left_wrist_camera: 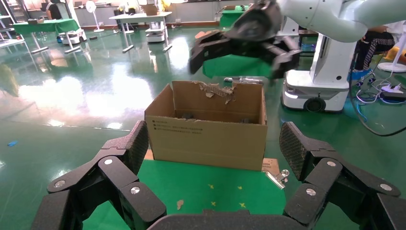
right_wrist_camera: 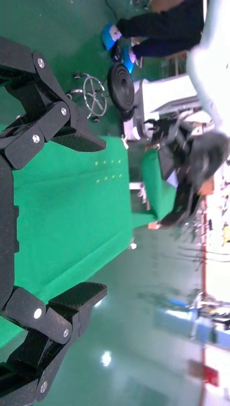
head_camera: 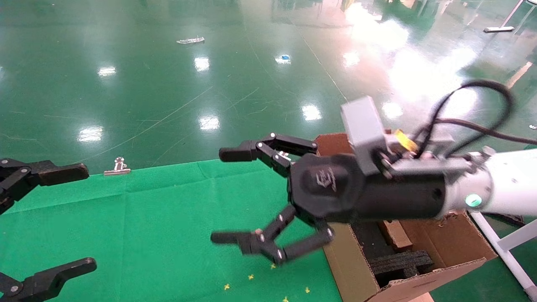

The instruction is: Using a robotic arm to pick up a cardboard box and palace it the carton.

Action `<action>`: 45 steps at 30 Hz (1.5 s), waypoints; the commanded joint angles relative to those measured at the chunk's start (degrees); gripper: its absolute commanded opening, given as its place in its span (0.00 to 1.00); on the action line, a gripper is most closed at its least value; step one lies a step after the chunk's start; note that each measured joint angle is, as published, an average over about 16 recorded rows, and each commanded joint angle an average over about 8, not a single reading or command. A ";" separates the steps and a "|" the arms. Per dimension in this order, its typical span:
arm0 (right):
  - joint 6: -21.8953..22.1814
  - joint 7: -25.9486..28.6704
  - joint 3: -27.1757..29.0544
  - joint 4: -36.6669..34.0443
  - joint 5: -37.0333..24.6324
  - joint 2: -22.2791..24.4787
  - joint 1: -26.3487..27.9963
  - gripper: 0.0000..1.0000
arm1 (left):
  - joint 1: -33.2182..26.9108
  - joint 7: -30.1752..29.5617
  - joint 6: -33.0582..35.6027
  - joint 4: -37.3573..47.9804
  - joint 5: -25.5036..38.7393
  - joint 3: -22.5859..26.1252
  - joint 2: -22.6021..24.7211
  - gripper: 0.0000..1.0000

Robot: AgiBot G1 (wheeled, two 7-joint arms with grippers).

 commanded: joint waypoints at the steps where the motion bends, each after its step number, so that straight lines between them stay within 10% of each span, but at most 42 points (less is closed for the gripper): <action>1: -0.60 -0.87 2.48 2.02 0.83 0.28 -2.14 1.00 | 0.00 0.00 0.00 0.00 0.00 0.00 0.00 1.00; 45: -0.46 -0.75 1.83 1.51 0.67 0.24 -1.56 1.00 | 0.00 0.00 -0.01 0.01 -0.01 0.00 -0.01 1.00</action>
